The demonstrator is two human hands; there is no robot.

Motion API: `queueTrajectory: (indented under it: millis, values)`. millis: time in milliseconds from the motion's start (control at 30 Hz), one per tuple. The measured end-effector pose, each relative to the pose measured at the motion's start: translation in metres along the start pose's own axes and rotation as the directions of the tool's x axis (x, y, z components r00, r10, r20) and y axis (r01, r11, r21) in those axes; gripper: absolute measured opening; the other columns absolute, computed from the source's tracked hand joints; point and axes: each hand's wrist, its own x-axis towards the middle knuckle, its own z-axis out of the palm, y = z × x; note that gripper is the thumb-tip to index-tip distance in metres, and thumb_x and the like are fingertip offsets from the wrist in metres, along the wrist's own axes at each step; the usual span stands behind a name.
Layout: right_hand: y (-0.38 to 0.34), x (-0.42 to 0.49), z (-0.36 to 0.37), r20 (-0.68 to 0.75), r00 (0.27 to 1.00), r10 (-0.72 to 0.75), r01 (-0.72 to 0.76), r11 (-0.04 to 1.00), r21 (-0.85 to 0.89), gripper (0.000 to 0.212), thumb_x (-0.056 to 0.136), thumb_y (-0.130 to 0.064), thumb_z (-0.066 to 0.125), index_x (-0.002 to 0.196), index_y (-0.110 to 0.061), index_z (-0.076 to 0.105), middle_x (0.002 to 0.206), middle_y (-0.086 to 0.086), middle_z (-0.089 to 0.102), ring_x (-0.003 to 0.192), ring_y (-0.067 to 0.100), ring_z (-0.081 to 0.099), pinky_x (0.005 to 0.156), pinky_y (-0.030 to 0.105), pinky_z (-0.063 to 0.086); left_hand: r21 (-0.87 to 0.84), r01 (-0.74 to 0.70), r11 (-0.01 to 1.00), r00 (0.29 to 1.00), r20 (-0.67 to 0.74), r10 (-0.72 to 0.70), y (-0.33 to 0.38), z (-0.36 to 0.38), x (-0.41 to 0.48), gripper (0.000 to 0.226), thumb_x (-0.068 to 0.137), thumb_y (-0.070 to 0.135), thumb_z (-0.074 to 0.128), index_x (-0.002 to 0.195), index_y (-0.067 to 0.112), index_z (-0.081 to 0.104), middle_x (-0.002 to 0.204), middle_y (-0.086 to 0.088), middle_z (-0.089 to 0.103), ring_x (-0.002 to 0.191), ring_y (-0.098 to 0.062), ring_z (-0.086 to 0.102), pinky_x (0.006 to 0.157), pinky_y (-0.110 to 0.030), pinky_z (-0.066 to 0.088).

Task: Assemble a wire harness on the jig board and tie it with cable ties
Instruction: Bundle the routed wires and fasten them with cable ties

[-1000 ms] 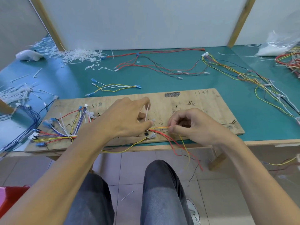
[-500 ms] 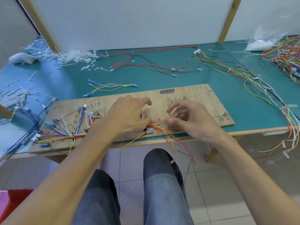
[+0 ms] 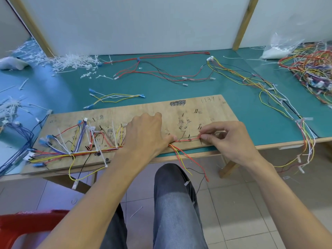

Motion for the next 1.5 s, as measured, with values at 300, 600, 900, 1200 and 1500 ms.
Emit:
queueTrajectory:
  millis: [300, 600, 900, 1200, 1500]
  values:
    - [-0.011, 0.018, 0.002, -0.095, 0.995, 0.041, -0.037, 0.998, 0.047, 0.023, 0.079, -0.008, 0.091, 0.093, -0.023, 0.081, 0.082, -0.011, 0.079, 0.08, 0.009, 0.076, 0.076, 0.025, 0.061, 0.015, 0.01, 1.0, 1.0, -0.024, -0.009, 0.005, -0.004, -0.005, 0.069, 0.074, 0.083, 0.065, 0.107, 0.023, 0.063, 0.086, -0.011, 0.066, 0.087, -0.04, 0.067, 0.063, -0.037, 0.035]
    - [-0.011, 0.031, 0.0, 0.035, 0.971, 0.237, -0.234, 0.904, 0.359, 0.02, 0.087, 0.007, 0.079, 0.096, -0.01, 0.08, 0.086, 0.005, 0.082, 0.076, 0.014, 0.078, 0.063, 0.017, 0.058, 0.019, 0.038, 0.999, 0.998, -0.056, -0.037, 0.011, -0.001, -0.008, 0.071, 0.072, 0.088, 0.058, 0.097, 0.022, 0.06, 0.077, -0.009, 0.064, 0.081, -0.039, 0.066, 0.062, -0.037, 0.035]
    - [-0.01, 0.052, -0.005, 0.159, 0.933, 0.323, -0.356, 0.891, 0.28, 0.021, 0.086, 0.015, 0.075, 0.088, -0.006, 0.078, 0.077, 0.011, 0.079, 0.071, 0.017, 0.076, 0.063, 0.027, 0.064, 0.014, 0.043, 0.999, 0.996, -0.079, -0.042, 0.01, 0.001, -0.008, 0.072, 0.071, 0.09, 0.057, 0.091, 0.021, 0.062, 0.072, -0.01, 0.062, 0.074, -0.04, 0.066, 0.06, -0.037, 0.034]
    - [-0.014, 0.065, -0.003, 0.162, 0.909, 0.383, -0.402, 0.909, 0.106, 0.024, 0.085, 0.013, 0.076, 0.078, -0.01, 0.079, 0.076, 0.011, 0.079, 0.073, 0.024, 0.077, 0.07, 0.038, 0.065, -0.003, 0.071, 0.997, 0.995, -0.065, -0.071, 0.013, 0.001, -0.008, 0.074, 0.073, 0.091, 0.055, 0.094, 0.02, 0.06, 0.08, -0.011, 0.064, 0.084, -0.04, 0.066, 0.064, -0.039, 0.035]
    - [-0.034, 0.082, -0.007, 0.216, 0.871, 0.442, -0.424, 0.897, -0.123, 0.015, 0.082, 0.01, 0.079, 0.078, -0.004, 0.079, 0.081, 0.021, 0.078, 0.074, 0.028, 0.075, 0.072, 0.041, 0.065, 0.058, 0.083, 0.995, 0.994, -0.07, -0.079, 0.019, -0.002, -0.003, 0.08, 0.07, 0.095, 0.053, 0.096, 0.02, 0.066, 0.084, -0.008, 0.065, 0.086, -0.037, 0.067, 0.064, -0.037, 0.034]
